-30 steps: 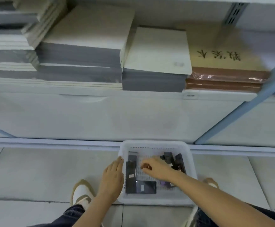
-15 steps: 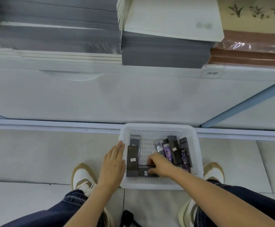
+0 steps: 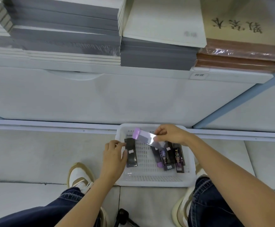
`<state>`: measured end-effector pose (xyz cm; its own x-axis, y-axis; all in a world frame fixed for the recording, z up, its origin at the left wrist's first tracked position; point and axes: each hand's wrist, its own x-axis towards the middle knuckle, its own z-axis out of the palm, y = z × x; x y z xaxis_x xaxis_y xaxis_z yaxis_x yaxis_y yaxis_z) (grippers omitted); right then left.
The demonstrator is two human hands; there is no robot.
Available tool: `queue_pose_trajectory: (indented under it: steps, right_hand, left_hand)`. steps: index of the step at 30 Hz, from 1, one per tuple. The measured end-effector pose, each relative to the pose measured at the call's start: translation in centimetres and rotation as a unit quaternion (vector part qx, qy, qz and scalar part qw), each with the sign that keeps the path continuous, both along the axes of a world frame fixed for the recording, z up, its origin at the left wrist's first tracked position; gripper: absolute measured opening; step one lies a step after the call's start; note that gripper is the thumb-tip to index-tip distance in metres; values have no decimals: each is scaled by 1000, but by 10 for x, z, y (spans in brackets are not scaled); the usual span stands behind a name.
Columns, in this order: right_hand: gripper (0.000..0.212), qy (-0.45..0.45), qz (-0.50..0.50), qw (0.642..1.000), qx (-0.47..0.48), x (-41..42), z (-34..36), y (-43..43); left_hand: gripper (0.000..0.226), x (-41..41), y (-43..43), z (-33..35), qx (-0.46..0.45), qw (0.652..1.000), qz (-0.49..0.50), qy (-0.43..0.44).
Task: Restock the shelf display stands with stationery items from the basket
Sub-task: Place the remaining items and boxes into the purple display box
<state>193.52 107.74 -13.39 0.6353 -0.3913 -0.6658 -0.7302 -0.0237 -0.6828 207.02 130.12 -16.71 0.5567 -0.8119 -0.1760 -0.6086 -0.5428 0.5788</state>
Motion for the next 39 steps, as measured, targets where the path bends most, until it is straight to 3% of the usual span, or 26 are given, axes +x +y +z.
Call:
queue_pose_trajectory:
  steps: [2, 3, 5, 8, 10, 12, 15, 19, 25, 30, 33, 39]
  right_hand:
    - [27, -51, -44, 996, 50, 12, 3, 16]
    - [29, -70, -55, 994, 71, 18, 3, 26]
    - [34, -92, -56, 989, 102, 31, -1, 47]
    - [25, -109, -57, 984, 132, 42, -12, 71]
    - [12, -118, -59, 981, 144, 44, -22, 78]
    - [14, -99, -72, 985, 121, 42, -35, 79]
    - [32, 8, -108, 994, 15, 39, -64, 81]
    - [58, 63, -147, 987, 18, 50, -90, 99]
    - [46, 65, -211, 975, -25, 68, -109, 118]
    - [40, 33, -229, 973, 1, 65, -109, 116]
    - [35, -1, -238, 970, 54, 57, -104, 107]
    - [45, -69, -245, 945, 206, 43, -78, 83]
  left_hand:
    - [19, -2, -11, 11, -48, 968, 84, 233]
    - [22, -3, -16, 16, -73, 919, 115, 370]
    - [30, -5, -22, 19, -128, 828, 154, 524]
    - [31, -2, -23, 19, -211, 738, 258, 586]
    - [27, 6, -20, 13, -237, 718, 316, 573]
    - [22, 18, -13, 6, -234, 723, 373, 532]
    - [17, 32, 1, -4, -211, 743, 399, 495]
    - [15, 32, 12, -14, -184, 763, 379, 491]
    - [15, 30, 11, -19, -146, 806, 342, 460]
    - [23, 29, 9, -17, -133, 834, 307, 438]
    - [25, 28, 9, -14, -133, 844, 306, 420]
    - [19, 22, 6, -12, -142, 848, 313, 403]
